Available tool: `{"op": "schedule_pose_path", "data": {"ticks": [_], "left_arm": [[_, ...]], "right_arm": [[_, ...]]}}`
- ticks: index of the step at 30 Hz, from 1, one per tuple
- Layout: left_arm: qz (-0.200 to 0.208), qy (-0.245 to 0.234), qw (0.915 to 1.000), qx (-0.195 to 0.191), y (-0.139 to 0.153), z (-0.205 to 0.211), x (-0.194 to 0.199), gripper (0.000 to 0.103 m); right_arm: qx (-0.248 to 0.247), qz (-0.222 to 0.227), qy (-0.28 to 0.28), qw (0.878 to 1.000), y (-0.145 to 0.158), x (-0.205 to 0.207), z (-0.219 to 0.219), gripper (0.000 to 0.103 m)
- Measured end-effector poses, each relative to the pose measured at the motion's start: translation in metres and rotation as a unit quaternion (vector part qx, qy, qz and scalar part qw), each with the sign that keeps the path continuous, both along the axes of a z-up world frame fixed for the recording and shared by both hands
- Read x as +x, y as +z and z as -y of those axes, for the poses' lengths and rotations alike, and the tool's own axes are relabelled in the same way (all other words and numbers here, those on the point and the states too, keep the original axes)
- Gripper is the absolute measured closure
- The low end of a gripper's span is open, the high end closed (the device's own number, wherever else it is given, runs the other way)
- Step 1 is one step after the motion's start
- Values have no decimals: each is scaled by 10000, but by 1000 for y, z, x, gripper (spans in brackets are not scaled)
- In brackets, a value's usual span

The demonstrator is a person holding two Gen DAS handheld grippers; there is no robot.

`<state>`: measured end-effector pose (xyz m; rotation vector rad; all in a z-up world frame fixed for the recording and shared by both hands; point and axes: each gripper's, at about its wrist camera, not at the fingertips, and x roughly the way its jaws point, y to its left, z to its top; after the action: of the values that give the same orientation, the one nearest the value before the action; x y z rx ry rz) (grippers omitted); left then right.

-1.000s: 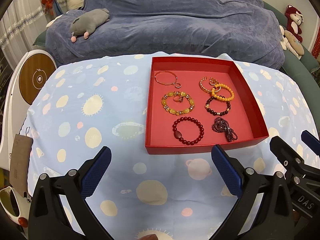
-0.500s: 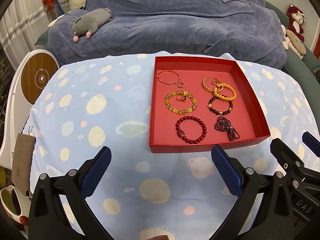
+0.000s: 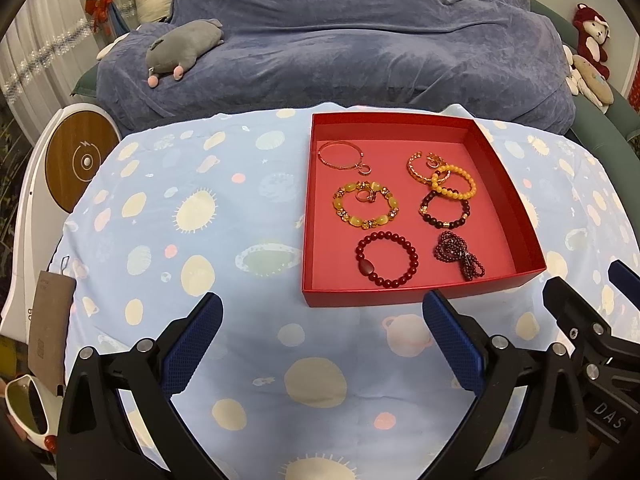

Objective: Organize jewelry

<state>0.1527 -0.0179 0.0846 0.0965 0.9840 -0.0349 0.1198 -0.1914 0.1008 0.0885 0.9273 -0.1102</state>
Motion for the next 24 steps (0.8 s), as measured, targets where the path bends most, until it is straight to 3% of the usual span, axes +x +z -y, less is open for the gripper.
{"op": "schedule_pose_path", "data": {"ticks": [24], "left_arm": [[1,19,10000,12,-2,-5,3,7]], "right_arm": [[-5,-17,15,10000,-2,0,-3,7]]}}
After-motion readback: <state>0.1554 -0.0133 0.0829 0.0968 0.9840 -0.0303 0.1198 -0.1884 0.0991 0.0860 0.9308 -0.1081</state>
